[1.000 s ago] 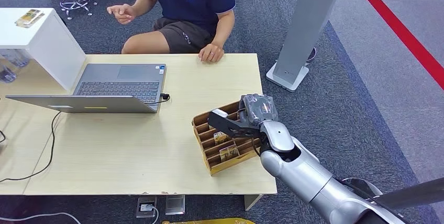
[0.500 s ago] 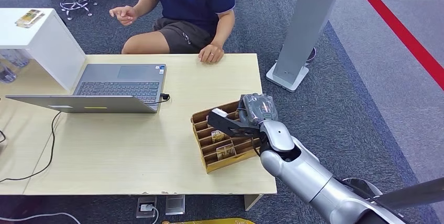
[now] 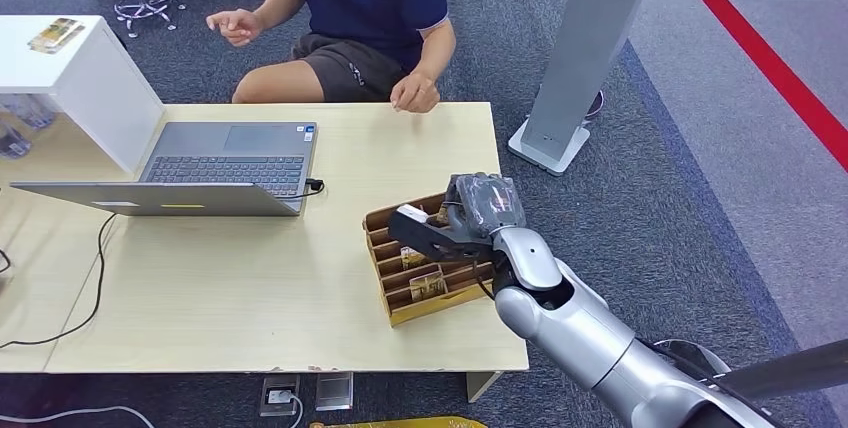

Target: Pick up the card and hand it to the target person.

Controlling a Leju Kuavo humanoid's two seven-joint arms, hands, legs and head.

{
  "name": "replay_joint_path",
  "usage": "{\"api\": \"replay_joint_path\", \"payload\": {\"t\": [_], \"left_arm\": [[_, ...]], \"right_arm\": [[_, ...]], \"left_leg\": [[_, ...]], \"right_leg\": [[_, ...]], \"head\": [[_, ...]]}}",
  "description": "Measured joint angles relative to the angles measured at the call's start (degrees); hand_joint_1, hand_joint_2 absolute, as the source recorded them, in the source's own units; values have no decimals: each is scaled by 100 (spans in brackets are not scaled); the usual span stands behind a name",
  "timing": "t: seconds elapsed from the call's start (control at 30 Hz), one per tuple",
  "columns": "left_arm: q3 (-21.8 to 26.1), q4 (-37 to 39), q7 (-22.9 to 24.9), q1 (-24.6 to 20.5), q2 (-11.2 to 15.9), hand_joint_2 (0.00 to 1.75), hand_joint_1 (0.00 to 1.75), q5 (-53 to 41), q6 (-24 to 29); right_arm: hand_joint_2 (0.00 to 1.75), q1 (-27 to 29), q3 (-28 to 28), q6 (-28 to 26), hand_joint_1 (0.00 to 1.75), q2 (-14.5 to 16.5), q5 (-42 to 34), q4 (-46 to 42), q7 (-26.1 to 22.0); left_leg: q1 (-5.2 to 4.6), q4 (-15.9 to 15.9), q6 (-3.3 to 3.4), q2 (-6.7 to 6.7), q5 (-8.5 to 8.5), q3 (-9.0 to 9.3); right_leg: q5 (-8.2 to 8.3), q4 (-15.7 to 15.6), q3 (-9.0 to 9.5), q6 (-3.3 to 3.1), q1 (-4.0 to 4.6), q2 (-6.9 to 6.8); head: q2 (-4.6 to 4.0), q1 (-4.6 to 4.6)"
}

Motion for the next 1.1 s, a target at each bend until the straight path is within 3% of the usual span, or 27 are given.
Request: {"api": "replay_joint_path", "payload": {"t": [0.33, 0.53, 0.87, 1.1], "left_arm": [[3, 0, -81, 11, -4, 0, 0, -38, 20], [2, 0, -82, 4, -2, 0, 0, -207, -30], [-18, 0, -87, -35, -2, 0, 0, -349, -119], [-21, 0, -68, -39, -2, 0, 0, -278, -108]], "right_arm": [[175, -365, 12, -86, 175, -1, 144, -1001, 16], [175, -920, 107, -104, 175, 104, -329, -1045, -214], [175, -1804, 464, -829, 175, 869, -415, 810, -1278], [175, -1962, 653, -911, 175, 1412, -422, 1922, -1510]], "left_leg": [[0, 0, 1, 1, 1, -1], [0, 0, 1, 1, 1, -3], [0, -1, -1, -5, 4, -7], [0, -1, -1, -4, 4, -7]], "right_leg": [[1, 0, 1, 0, 0, 1], [1, 1, 1, 0, 0, 1], [1, 5, -1, -1, 0, -3], [0, 5, -2, -1, 0, -2]], "head": [[0, 2], [0, 3], [1, 0], [0, 4]]}}
